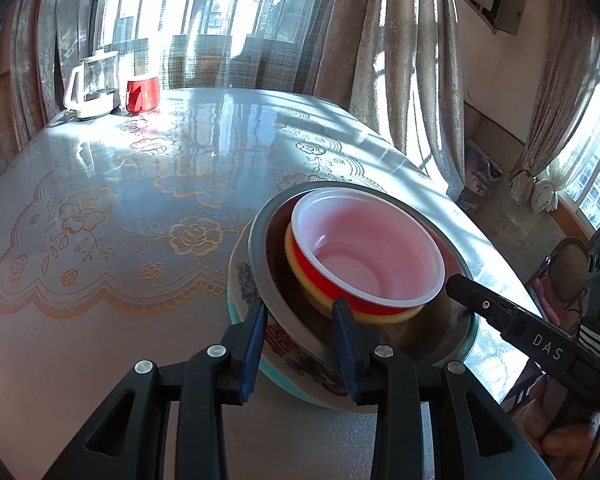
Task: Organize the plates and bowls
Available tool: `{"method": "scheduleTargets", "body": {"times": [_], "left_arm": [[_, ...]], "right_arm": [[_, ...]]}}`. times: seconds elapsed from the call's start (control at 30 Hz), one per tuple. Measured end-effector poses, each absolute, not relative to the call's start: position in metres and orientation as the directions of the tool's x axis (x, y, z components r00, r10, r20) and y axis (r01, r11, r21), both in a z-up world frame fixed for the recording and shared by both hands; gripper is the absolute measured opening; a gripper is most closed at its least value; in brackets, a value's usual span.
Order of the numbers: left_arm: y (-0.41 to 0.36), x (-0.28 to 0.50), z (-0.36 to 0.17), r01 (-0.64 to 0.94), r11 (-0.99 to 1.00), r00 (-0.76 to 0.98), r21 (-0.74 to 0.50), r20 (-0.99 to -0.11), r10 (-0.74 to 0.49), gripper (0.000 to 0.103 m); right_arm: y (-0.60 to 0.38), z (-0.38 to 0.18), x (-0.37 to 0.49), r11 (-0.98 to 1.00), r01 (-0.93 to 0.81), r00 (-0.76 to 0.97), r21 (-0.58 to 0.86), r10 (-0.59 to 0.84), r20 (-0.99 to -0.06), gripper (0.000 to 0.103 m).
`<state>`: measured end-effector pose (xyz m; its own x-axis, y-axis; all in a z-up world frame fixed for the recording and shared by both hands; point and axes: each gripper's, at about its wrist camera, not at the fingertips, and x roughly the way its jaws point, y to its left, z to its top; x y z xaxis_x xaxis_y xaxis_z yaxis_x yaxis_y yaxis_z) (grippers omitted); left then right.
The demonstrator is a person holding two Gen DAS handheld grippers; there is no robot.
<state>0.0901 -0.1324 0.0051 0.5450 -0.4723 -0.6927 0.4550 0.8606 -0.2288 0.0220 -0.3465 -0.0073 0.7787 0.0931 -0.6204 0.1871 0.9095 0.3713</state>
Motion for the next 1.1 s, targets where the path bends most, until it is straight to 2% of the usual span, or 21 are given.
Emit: {"method": "scheduleTargets", "body": {"times": [0.47,0.6,0.8,1.1], "left_arm": [[-0.128,0.09,0.004,0.432,0.872,0.557,-0.231,-0.692,-0.46,0.043],[-0.126,0.09,0.004,0.415,0.88,0.565,-0.232,-0.692,-0.449,0.05],[-0.123,0.087,0.006,0.4,0.887,0.579,-0.231,-0.687,-0.44,0.05],[-0.114,0.079,0.007,0.38,0.894,0.599,-0.238,-0.673,-0.433,0.063]], "right_arm": [[-0.347,-0.008,0.022,0.91,0.188,0.778,0.368,0.09,-0.622,0.022],[-0.345,-0.008,0.021,0.911,0.197,0.776,0.362,0.081,-0.626,0.022],[-0.345,-0.009,0.021,0.906,0.205,0.773,0.369,0.082,-0.629,0.022],[-0.34,-0.008,0.021,0.909,0.211,0.763,0.36,0.077,-0.642,0.026]]}}
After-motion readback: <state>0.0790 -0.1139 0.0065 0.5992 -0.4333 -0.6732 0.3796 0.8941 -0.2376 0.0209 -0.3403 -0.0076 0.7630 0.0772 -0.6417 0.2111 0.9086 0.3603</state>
